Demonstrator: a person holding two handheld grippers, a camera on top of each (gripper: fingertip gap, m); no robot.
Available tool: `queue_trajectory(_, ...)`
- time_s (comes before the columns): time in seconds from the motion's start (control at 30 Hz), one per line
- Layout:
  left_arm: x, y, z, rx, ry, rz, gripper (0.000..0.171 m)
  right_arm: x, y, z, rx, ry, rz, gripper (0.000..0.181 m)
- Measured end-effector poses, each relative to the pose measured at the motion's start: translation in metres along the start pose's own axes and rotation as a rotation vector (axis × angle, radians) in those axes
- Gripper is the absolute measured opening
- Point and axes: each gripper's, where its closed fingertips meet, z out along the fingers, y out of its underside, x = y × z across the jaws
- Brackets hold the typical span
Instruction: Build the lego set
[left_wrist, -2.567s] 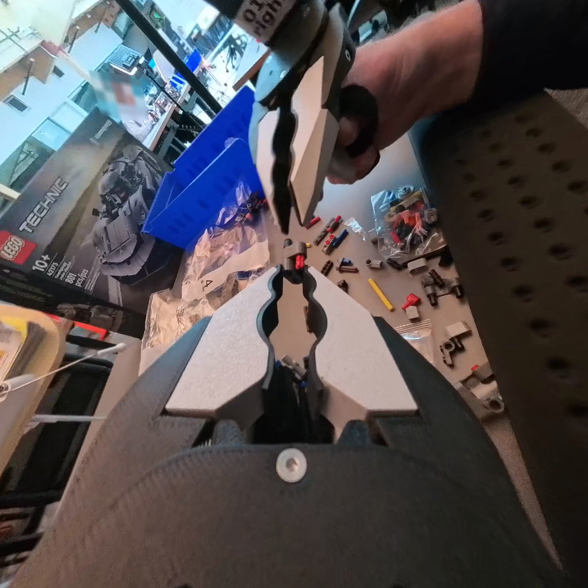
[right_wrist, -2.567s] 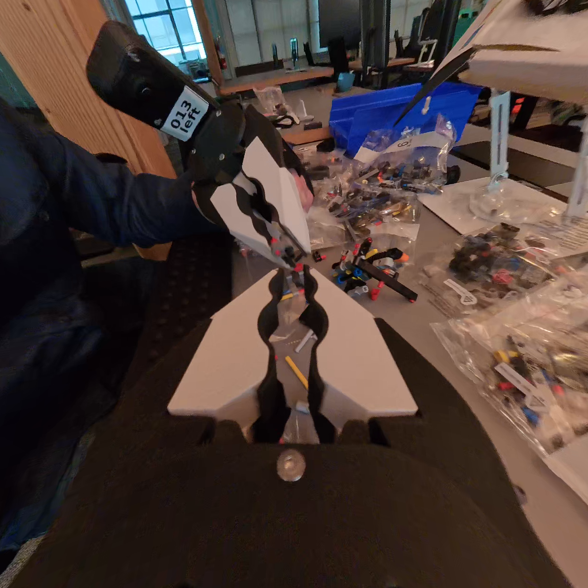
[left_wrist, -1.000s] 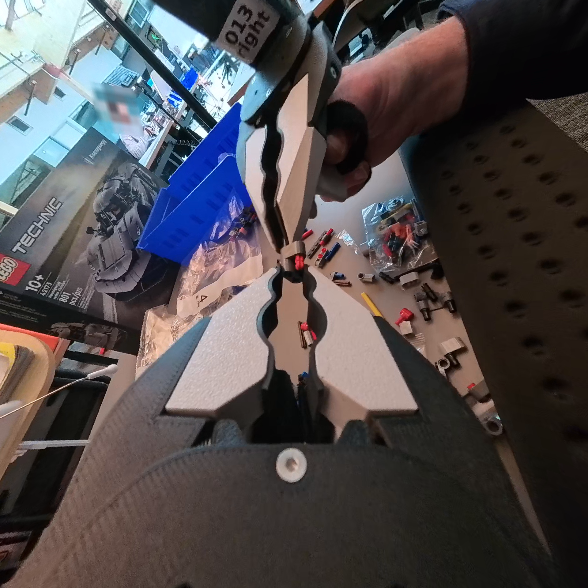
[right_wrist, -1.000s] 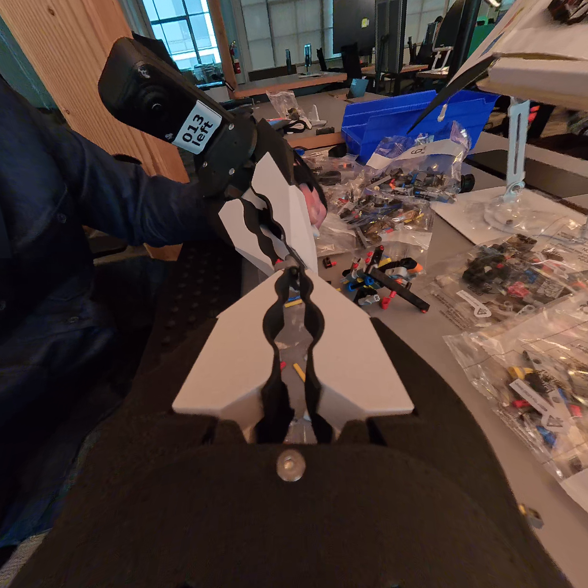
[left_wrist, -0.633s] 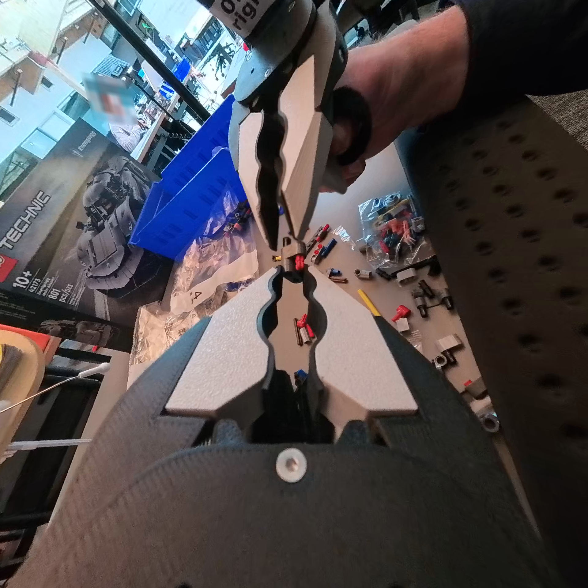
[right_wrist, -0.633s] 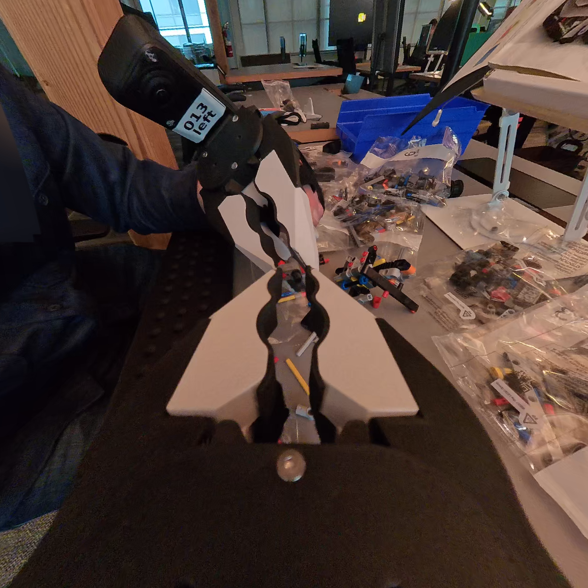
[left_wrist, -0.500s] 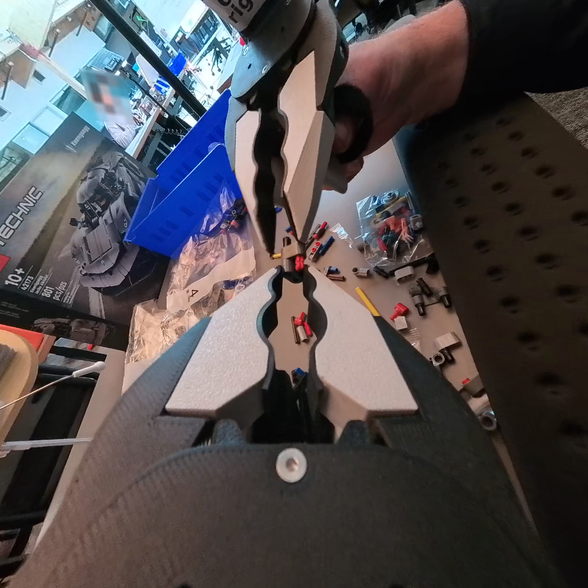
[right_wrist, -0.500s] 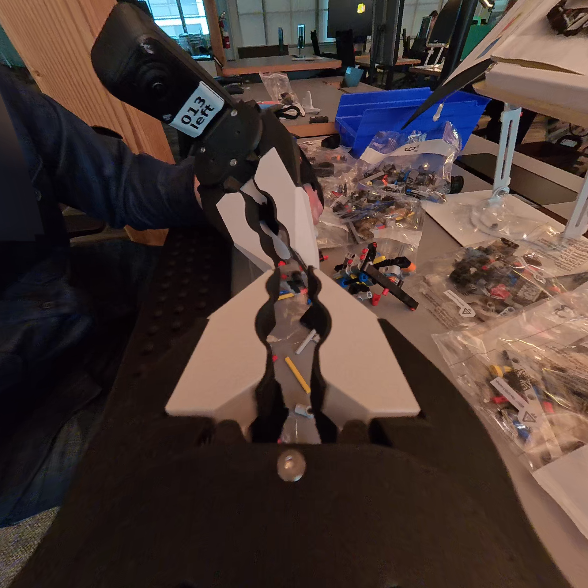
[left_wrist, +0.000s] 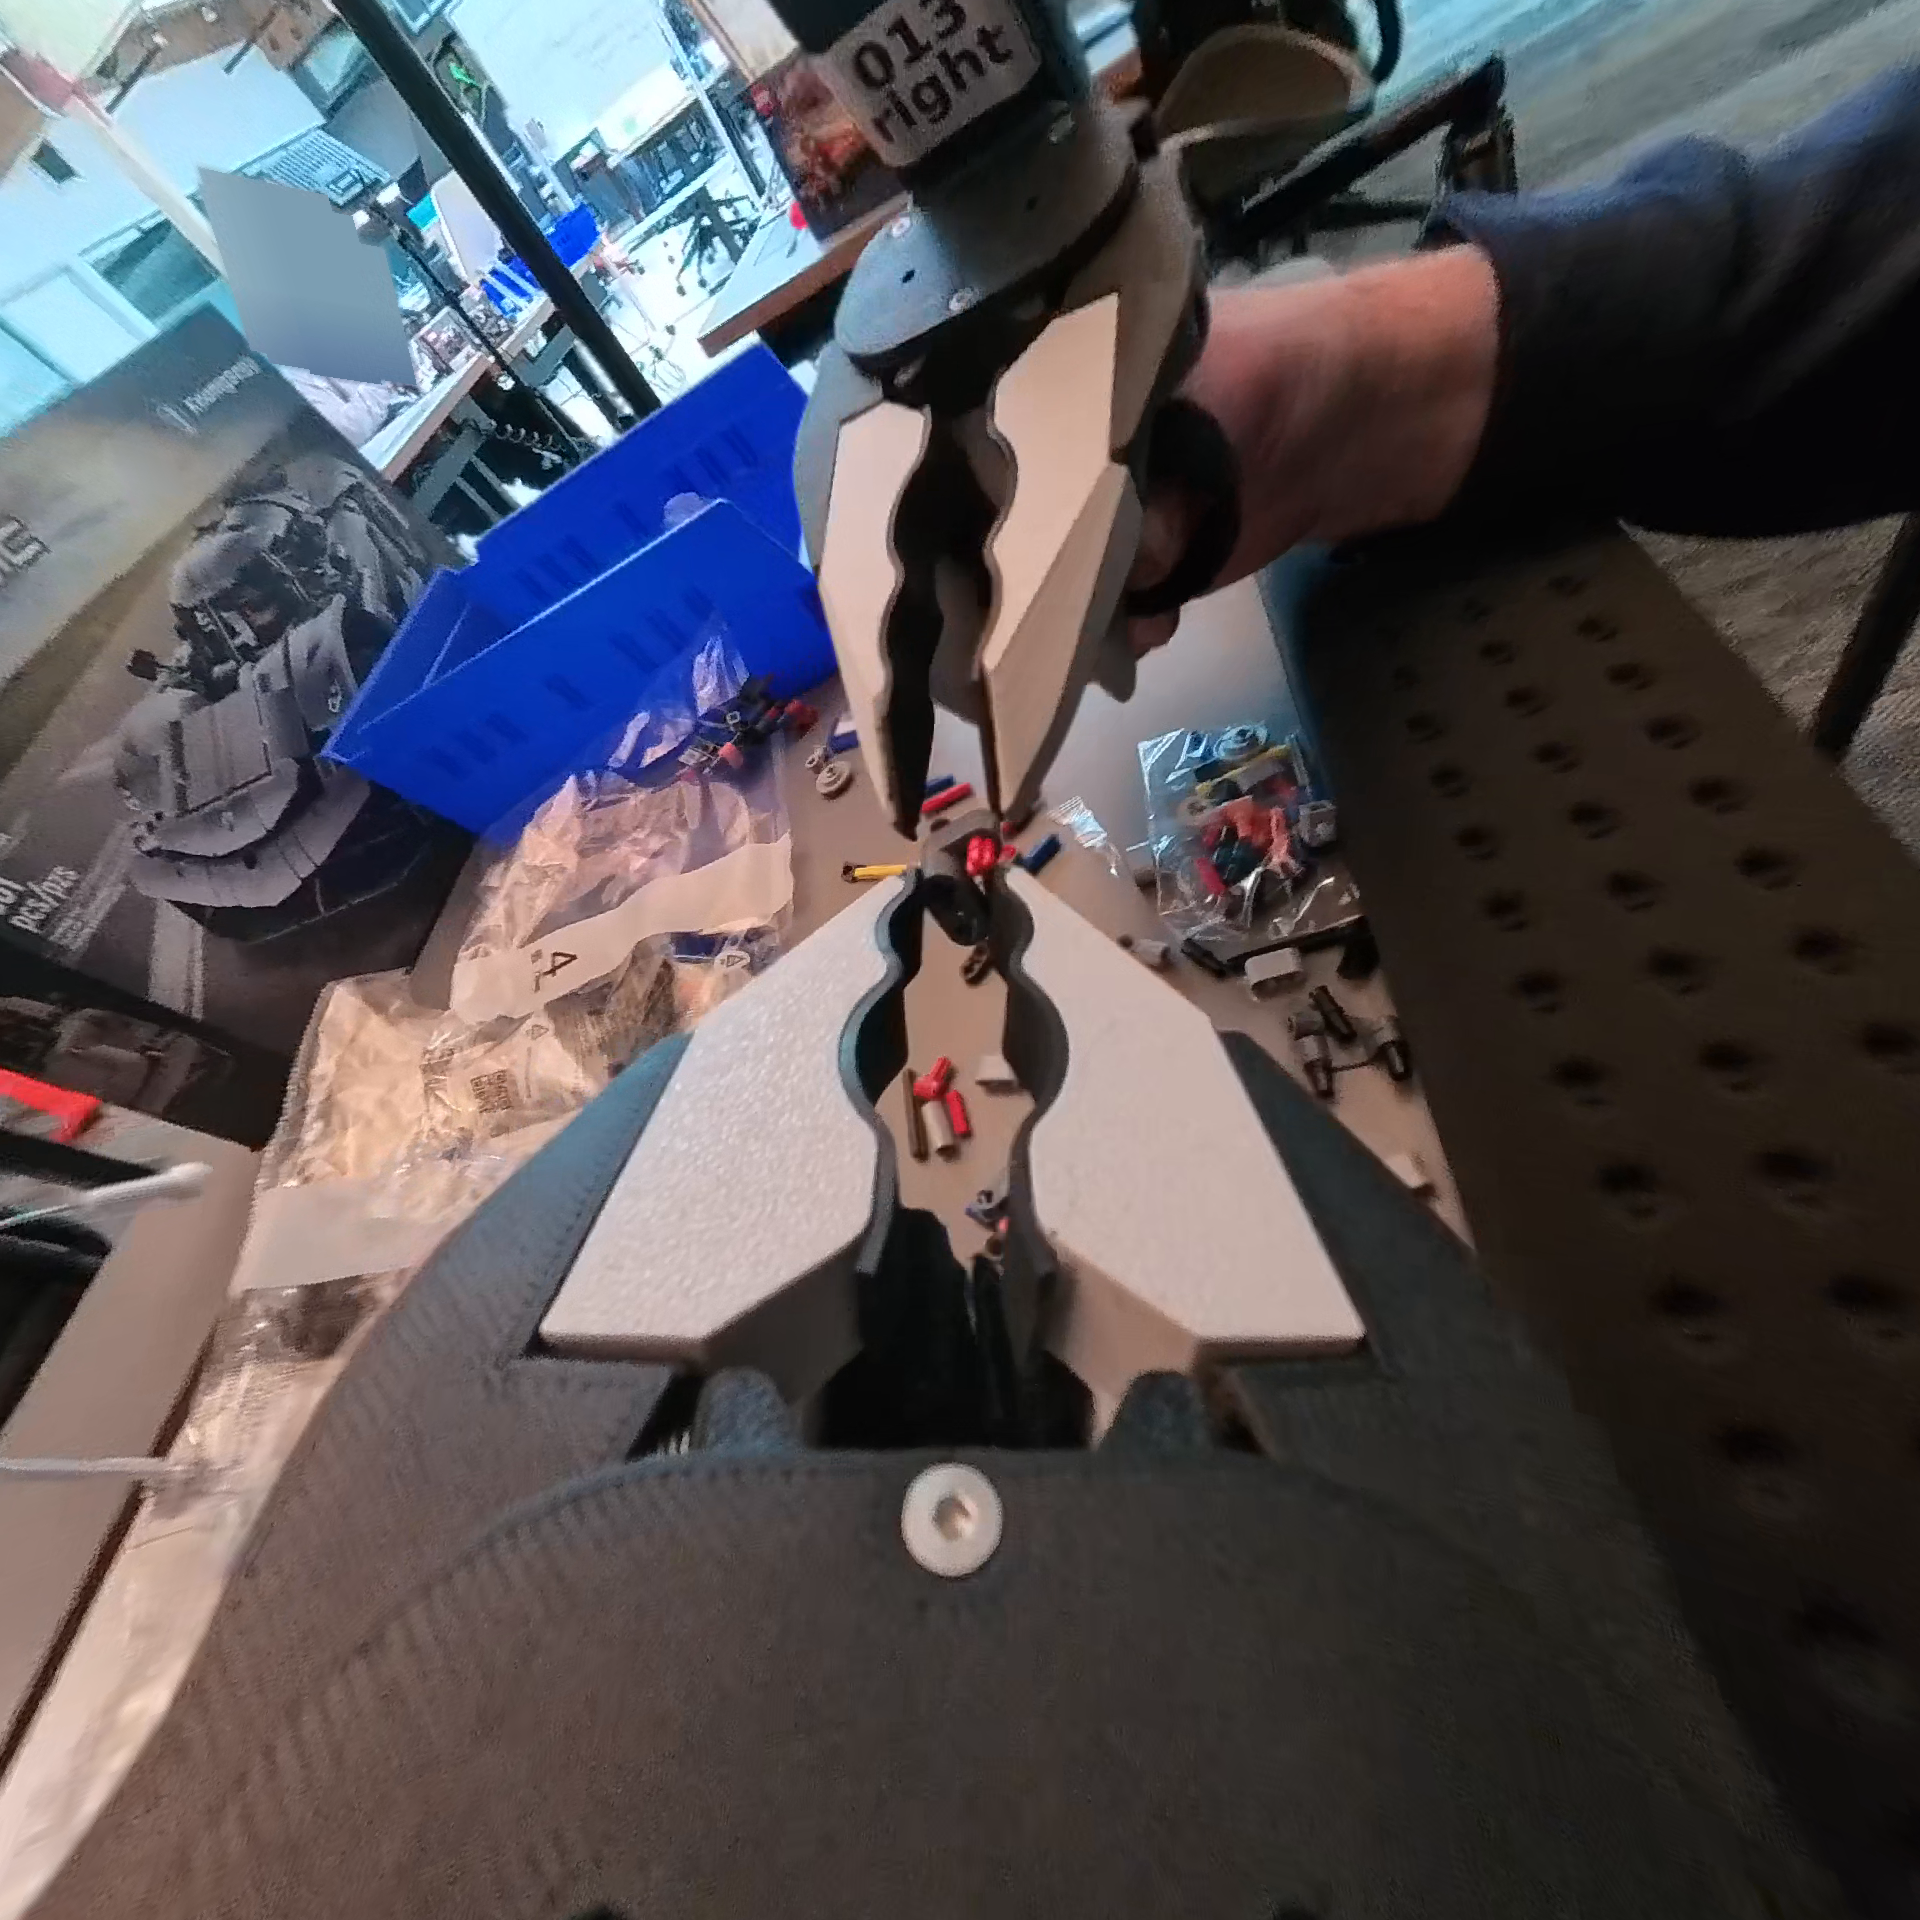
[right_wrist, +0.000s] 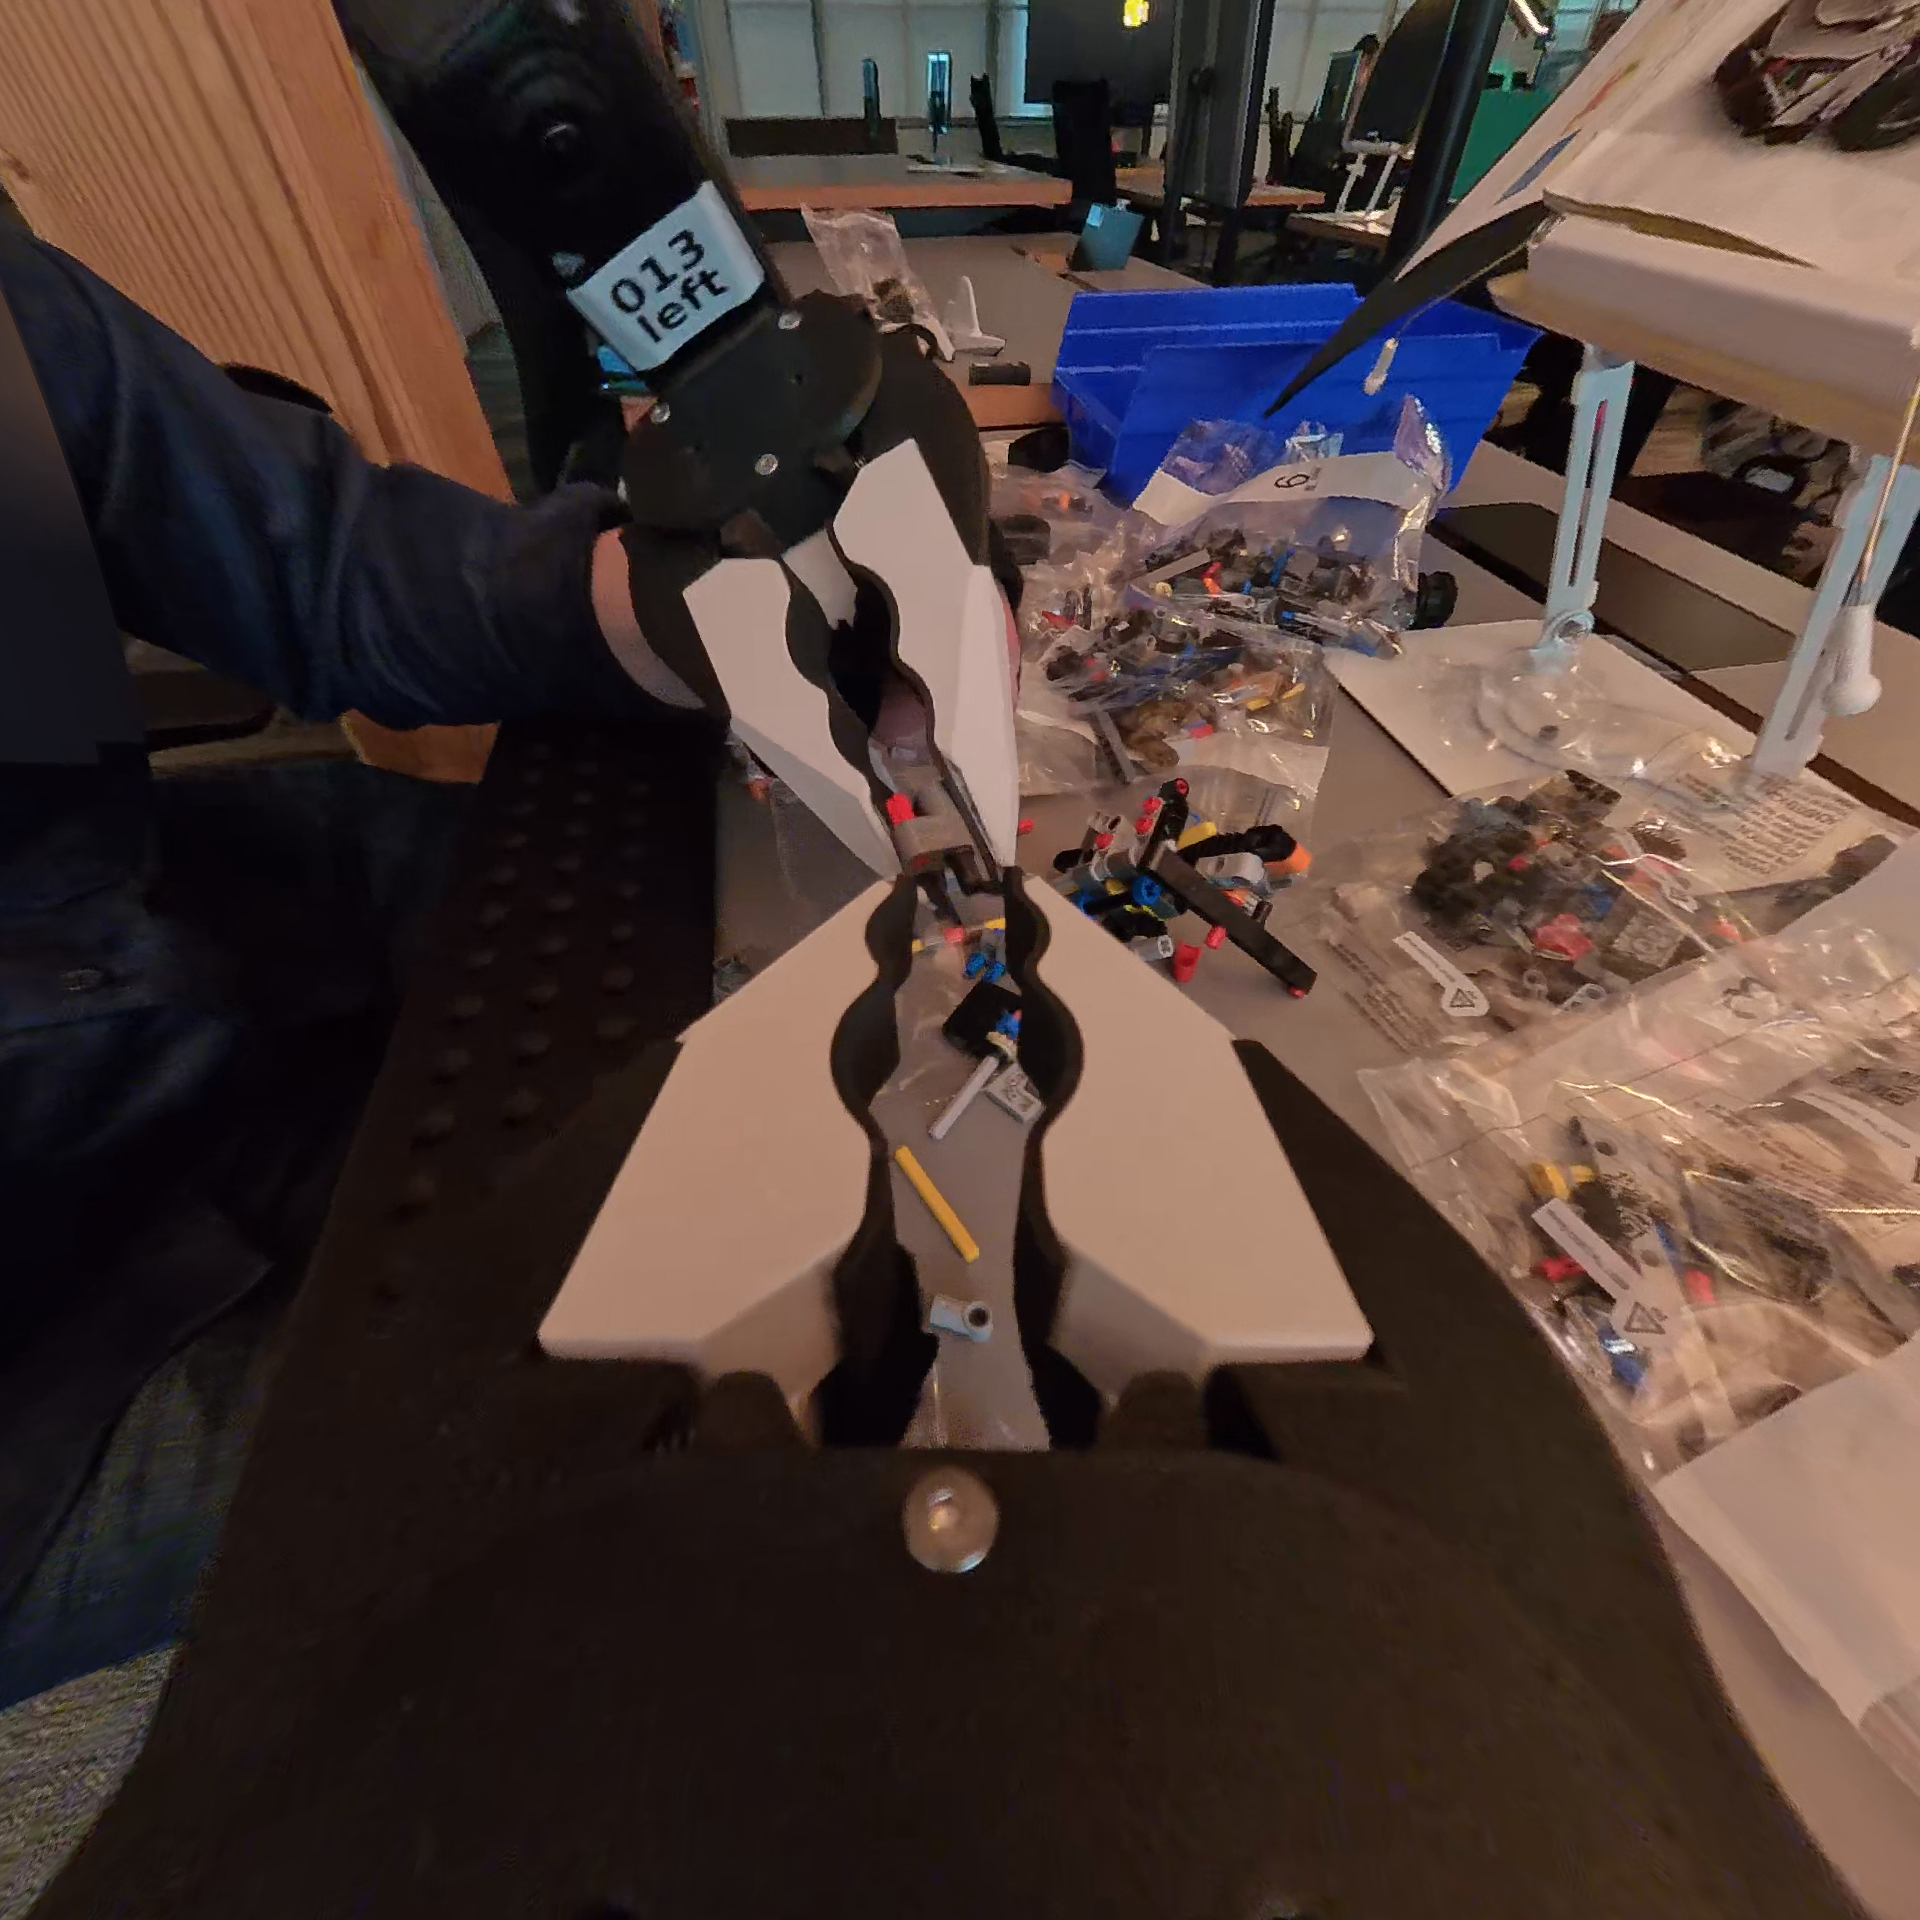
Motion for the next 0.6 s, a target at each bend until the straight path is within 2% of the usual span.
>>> queue_trajectory(0.2,0.003,0.005,0.004,-0.023,0.037,-0.064,0.011,-0.002,0.002,0.006,-0.065,0.105,-0.219,0.014)
queue_trajectory(0.37,0.002,0.009,0.006,-0.036,0.053,-0.133,0.011,0.001,0.005,0.009,-0.122,0.173,-0.315,0.008)
queue_trajectory(0.5,0.001,0.009,0.006,-0.032,0.060,-0.156,0.016,0.004,0.006,0.008,-0.131,0.186,-0.278,0.004)
queue_trajectory(0.6,0.001,0.011,0.008,-0.046,0.046,-0.117,0.022,0.005,0.006,0.006,-0.126,0.180,-0.247,0.004)
